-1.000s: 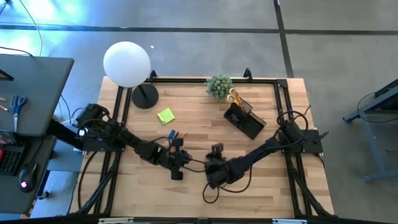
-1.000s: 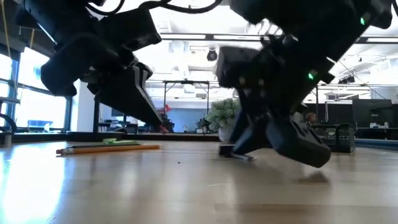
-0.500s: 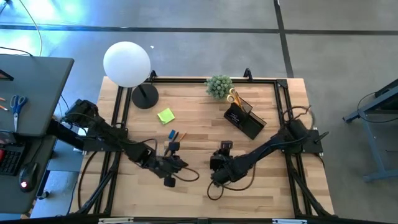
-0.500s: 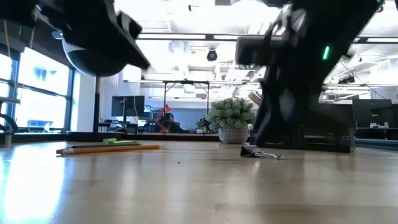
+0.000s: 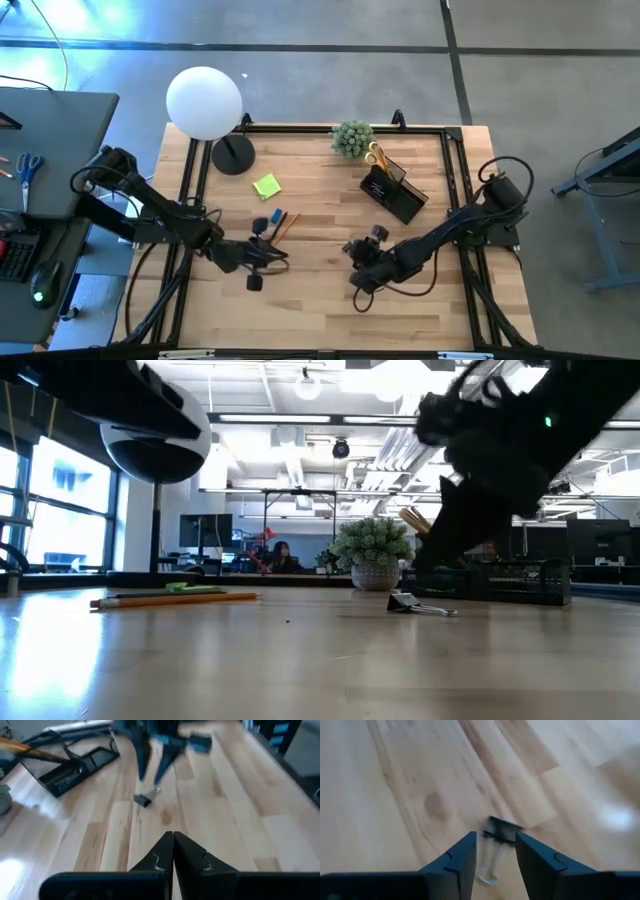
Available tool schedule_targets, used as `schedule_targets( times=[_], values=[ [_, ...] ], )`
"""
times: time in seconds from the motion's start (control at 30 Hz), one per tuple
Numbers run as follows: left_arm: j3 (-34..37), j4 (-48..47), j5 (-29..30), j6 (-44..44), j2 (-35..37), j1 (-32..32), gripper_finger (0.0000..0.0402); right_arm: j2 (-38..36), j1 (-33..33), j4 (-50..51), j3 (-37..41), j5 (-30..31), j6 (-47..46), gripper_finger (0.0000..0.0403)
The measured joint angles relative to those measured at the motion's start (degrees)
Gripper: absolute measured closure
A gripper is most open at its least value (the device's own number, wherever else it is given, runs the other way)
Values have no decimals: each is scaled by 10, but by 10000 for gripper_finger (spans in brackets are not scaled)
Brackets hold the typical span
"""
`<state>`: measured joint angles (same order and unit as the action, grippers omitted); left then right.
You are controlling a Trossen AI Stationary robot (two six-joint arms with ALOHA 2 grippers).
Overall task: Pick and place office supplies into organizer
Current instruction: Put the black binder clip into the desk organizer
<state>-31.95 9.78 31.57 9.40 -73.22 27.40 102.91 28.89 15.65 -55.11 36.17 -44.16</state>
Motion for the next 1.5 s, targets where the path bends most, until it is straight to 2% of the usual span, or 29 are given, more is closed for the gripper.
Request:
schedule_targets(
  times=[0.17, 0.33, 0.43, 0.57, 0.93, 1.13, 1.23, 1.5],
  values=[
    [53, 119, -32, -18, 36, 0, 398, 0, -7, -130, 57, 0, -10, 239],
    [92, 215, -64, -44, 49, -1, 390, 3, -23, -131, 56, 0, -10, 182],
    [100, 233, -69, -47, 46, 0, 386, 7, -27, -130, 54, -3, -12, 156],
    [102, 230, -68, -46, 46, 0, 385, 19, -31, -127, 55, -8, -24, 144],
    [101, 235, -67, -58, 34, -1, 382, 64, -38, -156, 52, 5, -19, 144],
    [102, 231, -65, -61, 28, 0, 382, 63, -36, -153, 52, 14, -8, 152],
    [102, 231, -65, -62, 28, 0, 383, 63, -36, -155, 52, 9, -8, 173],
    [102, 231, -65, -61, 28, 0, 383, 63, -37, -156, 52, 1, -1, 263]
  ],
)
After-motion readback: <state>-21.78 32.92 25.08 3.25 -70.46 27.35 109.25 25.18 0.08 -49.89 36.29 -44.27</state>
